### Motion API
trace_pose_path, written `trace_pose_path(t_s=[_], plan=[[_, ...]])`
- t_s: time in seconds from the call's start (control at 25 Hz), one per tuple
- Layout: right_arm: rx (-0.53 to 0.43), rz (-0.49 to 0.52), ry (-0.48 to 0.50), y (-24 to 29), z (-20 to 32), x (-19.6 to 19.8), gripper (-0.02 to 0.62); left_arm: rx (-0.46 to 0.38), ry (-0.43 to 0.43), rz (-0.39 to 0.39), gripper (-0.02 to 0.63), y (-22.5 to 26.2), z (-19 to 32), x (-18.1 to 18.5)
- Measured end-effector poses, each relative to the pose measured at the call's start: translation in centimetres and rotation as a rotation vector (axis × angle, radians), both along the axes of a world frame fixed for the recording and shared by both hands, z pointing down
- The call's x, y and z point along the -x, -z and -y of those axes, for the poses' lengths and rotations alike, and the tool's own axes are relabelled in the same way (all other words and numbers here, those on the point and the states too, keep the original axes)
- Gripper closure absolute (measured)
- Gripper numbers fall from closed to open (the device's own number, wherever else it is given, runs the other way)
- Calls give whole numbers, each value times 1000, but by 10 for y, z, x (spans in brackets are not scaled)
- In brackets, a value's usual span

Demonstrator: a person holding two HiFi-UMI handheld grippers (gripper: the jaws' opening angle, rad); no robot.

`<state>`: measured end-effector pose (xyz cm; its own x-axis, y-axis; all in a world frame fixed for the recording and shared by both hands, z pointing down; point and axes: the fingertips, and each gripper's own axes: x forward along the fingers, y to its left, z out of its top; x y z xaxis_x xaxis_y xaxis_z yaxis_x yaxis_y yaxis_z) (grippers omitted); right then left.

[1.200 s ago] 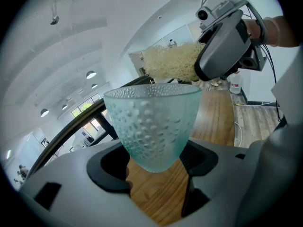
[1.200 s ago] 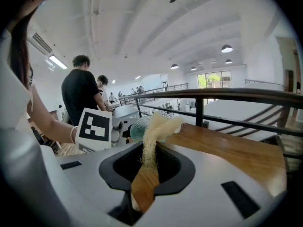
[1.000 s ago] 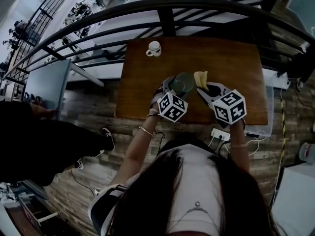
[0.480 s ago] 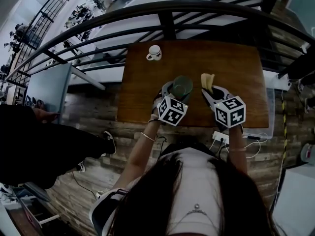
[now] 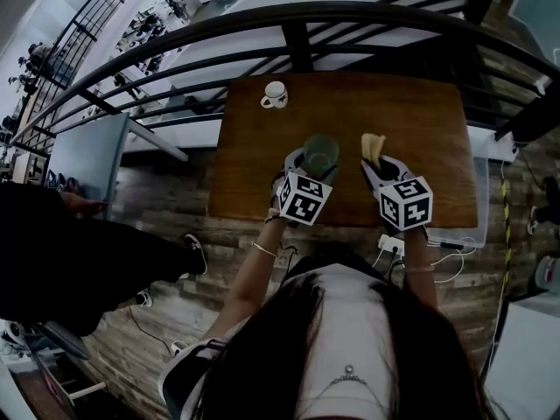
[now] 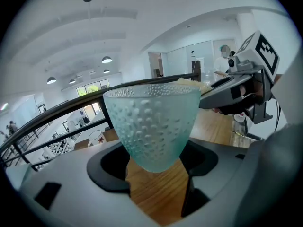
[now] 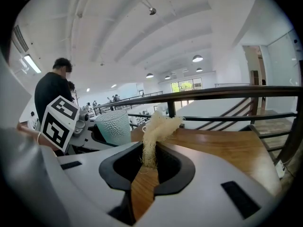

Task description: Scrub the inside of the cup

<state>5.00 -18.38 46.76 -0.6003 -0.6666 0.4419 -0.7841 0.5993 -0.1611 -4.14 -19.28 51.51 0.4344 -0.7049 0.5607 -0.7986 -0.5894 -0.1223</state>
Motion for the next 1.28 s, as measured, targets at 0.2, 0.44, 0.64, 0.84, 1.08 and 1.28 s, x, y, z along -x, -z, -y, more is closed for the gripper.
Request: trace_pose_path(t_s=[0.2, 0.44, 0.64, 0.84, 1.08, 1.28], plan=[[-2, -12, -34, -5, 1, -9, 512, 17, 28, -32, 272, 2, -1, 0], [-2, -36, -60, -9, -2, -18, 512, 35, 57, -49, 272, 4, -5, 0], [-16, -88, -66, -10, -5, -20, 512, 45, 68, -61, 272, 7, -8, -1], [-9, -68, -67, -12, -9, -19, 512, 61, 86, -74, 272, 5, -12, 2], [-12, -78, -72, -11, -8, -22, 512, 74, 87, -78, 272, 2, -13, 2], [-9, -90, -77, -12, -8, -22, 512, 78, 89, -90, 272, 1, -13, 4]])
